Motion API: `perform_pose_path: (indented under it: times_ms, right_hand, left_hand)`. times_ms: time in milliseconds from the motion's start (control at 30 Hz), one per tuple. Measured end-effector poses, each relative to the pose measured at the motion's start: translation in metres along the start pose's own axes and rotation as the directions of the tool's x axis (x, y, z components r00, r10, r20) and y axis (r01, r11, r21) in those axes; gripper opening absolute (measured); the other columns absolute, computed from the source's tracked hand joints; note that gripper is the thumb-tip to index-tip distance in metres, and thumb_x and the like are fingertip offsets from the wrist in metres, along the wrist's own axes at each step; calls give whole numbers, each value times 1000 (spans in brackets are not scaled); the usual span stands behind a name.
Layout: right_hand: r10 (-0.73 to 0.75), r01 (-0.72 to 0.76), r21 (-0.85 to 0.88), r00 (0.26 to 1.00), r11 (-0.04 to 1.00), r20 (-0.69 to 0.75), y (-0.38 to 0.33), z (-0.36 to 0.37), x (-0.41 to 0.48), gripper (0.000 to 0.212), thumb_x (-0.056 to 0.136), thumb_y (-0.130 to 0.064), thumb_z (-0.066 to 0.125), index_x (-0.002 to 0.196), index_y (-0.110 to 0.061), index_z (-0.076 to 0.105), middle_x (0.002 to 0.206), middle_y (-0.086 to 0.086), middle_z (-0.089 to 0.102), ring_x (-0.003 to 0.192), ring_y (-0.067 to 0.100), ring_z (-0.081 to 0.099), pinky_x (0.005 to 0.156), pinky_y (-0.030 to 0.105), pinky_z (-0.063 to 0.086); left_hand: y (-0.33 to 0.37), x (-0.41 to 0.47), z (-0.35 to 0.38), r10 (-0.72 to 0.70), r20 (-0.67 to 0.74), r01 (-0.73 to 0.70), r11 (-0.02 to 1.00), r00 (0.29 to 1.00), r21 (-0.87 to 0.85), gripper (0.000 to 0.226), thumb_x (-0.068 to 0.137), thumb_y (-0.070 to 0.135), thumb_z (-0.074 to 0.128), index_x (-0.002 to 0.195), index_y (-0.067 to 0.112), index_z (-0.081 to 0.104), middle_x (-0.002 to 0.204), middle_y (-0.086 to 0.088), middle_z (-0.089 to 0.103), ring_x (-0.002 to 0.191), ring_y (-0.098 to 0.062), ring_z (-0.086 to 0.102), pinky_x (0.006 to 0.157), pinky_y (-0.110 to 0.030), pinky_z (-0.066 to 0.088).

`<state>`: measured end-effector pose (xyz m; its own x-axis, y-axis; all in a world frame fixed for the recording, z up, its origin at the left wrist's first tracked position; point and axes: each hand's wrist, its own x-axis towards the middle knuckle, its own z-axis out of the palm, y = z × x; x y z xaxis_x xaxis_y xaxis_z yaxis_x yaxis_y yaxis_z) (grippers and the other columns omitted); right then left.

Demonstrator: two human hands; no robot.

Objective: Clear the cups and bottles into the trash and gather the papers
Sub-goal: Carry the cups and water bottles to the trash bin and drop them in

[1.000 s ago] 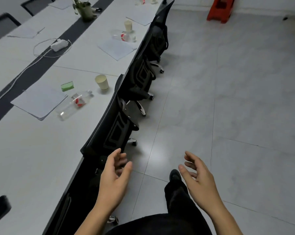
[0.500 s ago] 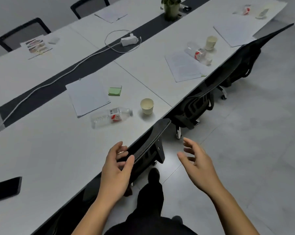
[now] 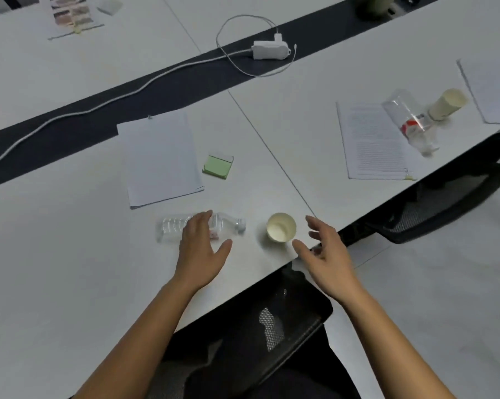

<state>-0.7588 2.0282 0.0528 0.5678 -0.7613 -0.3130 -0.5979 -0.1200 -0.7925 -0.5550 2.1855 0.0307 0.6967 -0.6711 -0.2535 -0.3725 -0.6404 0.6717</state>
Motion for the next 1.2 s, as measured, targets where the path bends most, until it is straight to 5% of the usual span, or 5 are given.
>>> perform_pose_path:
  times_ms: [200, 500, 667, 833, 1200]
  right_hand:
    - [11, 45, -194, 960, 980, 279, 20, 21, 68, 120, 74, -51, 79, 157, -31, -4, 165, -2, -1, 151, 12, 2, 112, 28, 16]
    - [-3, 72, -183, 936, 980, 351, 32, 27, 99, 82, 81, -31, 73, 151, -27, 29, 148, -7, 38, 132, 11, 43, 96, 21, 35]
    - [7, 0, -60, 993, 998, 119, 0, -21, 102, 82, 77, -33, 76, 147, -33, 35, 139, -11, 38, 121, 4, 45, 93, 21, 36]
    - [53, -40, 82, 985, 996, -166, -25, -84, 68, 88, 66, -45, 76, 144, -33, 38, 133, -16, 47, 112, -1, 47, 92, 19, 37]
    - [273, -78, 307, 692, 948, -668, 41, -212, -103, 71, 66, -35, 88, 123, -48, 49, 124, -27, 51, 111, -12, 50, 88, 21, 43]
  left_hand:
    - [-43, 58, 40, -42, 162, -36, 893, 986, 448, 94, 86, 45, 65, 158, 23, 9, 166, -5, -10, 152, -24, -16, 118, -54, -5]
    - [-40, 77, 54, -120, 60, 81, 892, 991, 445, 74, 87, 44, 57, 151, 14, 35, 131, -18, 52, 120, -37, 49, 102, -49, 32]
    - [30, 61, 40, -232, -97, 232, 973, 968, -14, 75, 90, 50, 62, 151, 30, 25, 132, -9, 45, 113, -26, 54, 91, -38, 46]
    - [103, 33, 26, -75, -221, 10, 959, 972, -282, 74, 85, 59, 59, 146, 25, 35, 131, 6, 47, 112, -12, 53, 87, -18, 41]
    - [267, -3, 102, 395, 55, -340, 845, 917, -412, 83, 73, 68, 57, 143, 28, 37, 132, 7, 51, 114, -9, 57, 90, -20, 46]
